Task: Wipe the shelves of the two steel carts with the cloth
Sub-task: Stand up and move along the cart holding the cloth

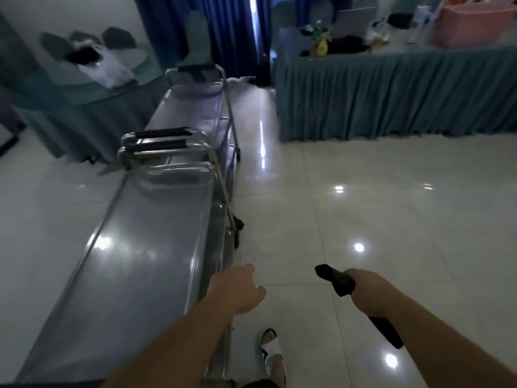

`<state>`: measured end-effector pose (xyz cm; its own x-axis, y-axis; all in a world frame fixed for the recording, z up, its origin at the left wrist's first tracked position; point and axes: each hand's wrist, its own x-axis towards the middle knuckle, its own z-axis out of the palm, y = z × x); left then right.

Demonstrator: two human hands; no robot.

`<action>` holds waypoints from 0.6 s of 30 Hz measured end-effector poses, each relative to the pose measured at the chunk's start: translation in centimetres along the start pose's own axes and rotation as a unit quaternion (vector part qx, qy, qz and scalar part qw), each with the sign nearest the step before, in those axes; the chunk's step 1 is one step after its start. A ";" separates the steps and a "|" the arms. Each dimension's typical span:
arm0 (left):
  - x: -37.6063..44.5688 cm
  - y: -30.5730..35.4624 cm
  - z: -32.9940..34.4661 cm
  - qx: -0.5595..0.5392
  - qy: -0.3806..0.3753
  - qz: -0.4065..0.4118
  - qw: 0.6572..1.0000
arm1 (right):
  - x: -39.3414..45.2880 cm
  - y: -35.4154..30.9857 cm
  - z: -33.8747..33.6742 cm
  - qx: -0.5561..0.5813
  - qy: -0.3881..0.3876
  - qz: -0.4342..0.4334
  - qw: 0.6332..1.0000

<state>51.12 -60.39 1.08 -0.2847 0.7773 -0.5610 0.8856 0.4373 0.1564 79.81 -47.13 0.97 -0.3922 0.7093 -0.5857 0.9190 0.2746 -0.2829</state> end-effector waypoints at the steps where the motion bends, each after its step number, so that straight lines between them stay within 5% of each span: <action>1: 1.4 -0.4 -0.7 -0.005 0.000 -0.006 1.000 | 1.9 -0.7 -0.8 0.000 0.006 -0.009 1.000; 11: 13.7 -4.3 -9.4 -0.011 0.016 -0.010 1.000 | 16.2 -9.5 -10.0 -0.067 -0.027 -0.077 0.994; 18: 15.9 -8.5 -10.6 -0.105 0.019 -0.105 0.989 | 25.9 -17.7 -13.7 -0.167 -0.081 -0.185 0.965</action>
<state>35.20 -46.99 -0.52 -0.4712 0.6743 -0.5686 0.7111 0.6718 0.2074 53.90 -24.69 1.23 -0.6717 0.4197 -0.6104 0.6661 0.7027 -0.2498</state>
